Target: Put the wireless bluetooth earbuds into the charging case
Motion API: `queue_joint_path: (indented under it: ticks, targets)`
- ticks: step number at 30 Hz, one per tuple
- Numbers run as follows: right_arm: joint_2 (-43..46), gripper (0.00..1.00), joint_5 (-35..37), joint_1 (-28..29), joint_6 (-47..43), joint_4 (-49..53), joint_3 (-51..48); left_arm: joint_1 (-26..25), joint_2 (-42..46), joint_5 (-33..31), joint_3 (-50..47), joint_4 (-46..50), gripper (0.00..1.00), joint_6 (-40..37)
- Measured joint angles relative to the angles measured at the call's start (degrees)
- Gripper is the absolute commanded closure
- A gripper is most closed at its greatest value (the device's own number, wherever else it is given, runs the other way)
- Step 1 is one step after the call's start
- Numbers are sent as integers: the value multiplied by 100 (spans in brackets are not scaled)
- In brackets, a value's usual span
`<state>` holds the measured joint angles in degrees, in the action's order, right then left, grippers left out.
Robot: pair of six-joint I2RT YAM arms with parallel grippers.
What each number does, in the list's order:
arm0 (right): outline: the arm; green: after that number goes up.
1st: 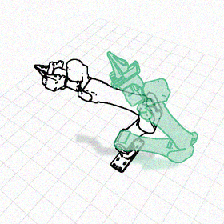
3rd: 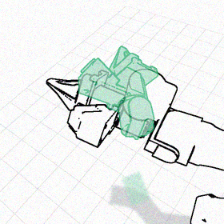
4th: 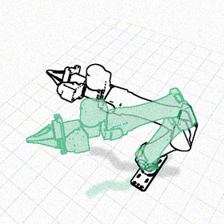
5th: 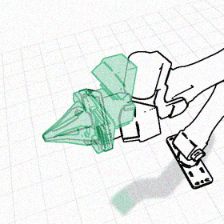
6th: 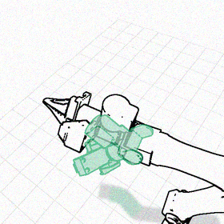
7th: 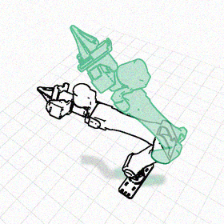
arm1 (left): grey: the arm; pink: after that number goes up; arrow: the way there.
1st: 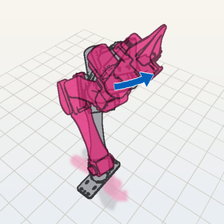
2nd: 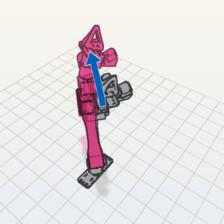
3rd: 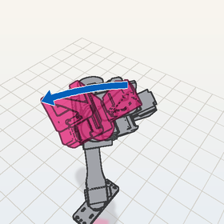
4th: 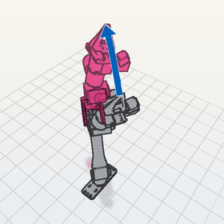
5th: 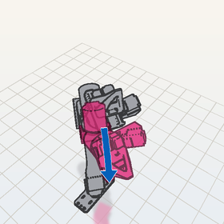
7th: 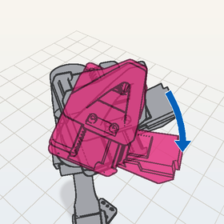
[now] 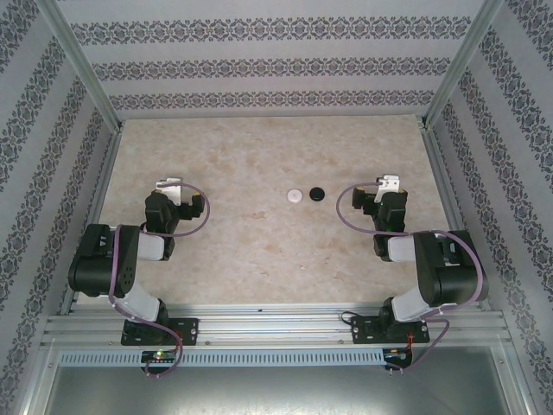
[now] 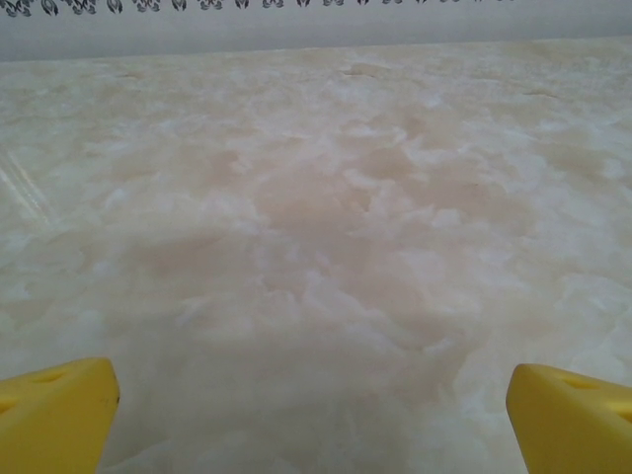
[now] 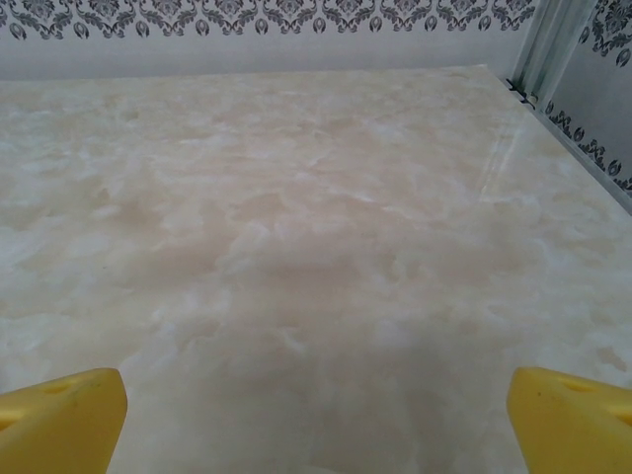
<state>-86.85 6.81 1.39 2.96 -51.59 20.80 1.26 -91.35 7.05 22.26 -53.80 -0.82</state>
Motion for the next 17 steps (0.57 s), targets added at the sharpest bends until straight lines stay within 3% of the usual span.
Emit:
queue_joint_path:
  ticks: [17]
  targets:
    - [0, 2, -11, -2, -24, 39, 11, 0, 0, -2, 0, 68, 0, 0]
